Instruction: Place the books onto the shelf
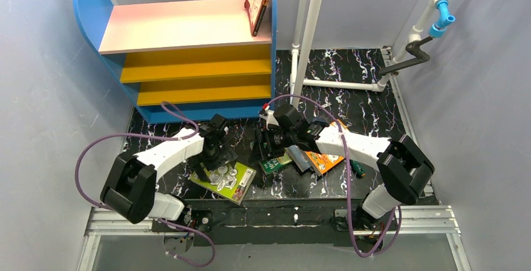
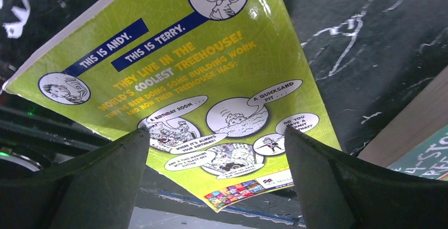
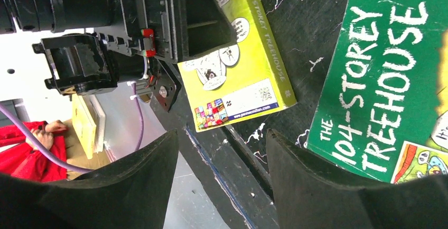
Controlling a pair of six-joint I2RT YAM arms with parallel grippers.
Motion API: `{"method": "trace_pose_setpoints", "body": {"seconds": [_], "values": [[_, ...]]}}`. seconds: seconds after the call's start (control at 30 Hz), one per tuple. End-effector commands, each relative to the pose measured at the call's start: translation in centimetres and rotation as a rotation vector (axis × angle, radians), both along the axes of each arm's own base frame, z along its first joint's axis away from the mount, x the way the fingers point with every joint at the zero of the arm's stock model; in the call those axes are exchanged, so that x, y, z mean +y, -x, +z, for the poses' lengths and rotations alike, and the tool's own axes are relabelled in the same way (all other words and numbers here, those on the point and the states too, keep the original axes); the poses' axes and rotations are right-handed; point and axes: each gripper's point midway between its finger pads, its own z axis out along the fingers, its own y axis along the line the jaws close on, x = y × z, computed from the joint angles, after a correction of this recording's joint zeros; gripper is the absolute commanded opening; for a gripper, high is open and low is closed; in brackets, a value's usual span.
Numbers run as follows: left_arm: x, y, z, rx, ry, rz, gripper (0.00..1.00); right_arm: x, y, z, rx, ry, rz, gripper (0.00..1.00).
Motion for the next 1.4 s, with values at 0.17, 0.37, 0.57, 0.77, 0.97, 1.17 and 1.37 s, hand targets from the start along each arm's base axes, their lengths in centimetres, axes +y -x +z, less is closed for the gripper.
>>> {"method": "trace_pose_setpoints", "body": {"seconds": [0.17,0.37,0.57,0.77,0.97,1.17,1.37], "values": [[-1.9,-9.3,5.6,-0.382,0.017,-0.212,0.98,-0.1,-1.4,1.0,-0.077,0.001,-0.017,0.69],[0.5,-6.7,10.1,-0.343,0.040,-0.149,0.98,1.0,-1.9,0.6,-0.059,0.010,0.009,0.68],[3.7,-1.9,8.3,-0.241,0.012,-0.007,0.98,2.5,-3.3,0.2,-0.063,0.031,0.004,0.68],[4.3,0.6,5.2,-0.191,0.050,0.077,0.98,3.6,-3.6,-1.8,-0.050,0.077,0.023,0.67],[2.9,-0.3,2.8,-0.227,0.134,0.048,0.98,4.0,-2.6,-4.4,-0.038,0.134,0.065,0.67],[2.3,-0.7,0.6,-0.200,0.159,0.032,0.98,4.5,-2.0,-5.3,-0.067,0.191,0.091,0.67],[1.3,-1.8,-1.4,-0.193,0.213,0.058,0.98,4.7,-1.5,-6.0,-0.050,0.185,0.124,0.68]]}}
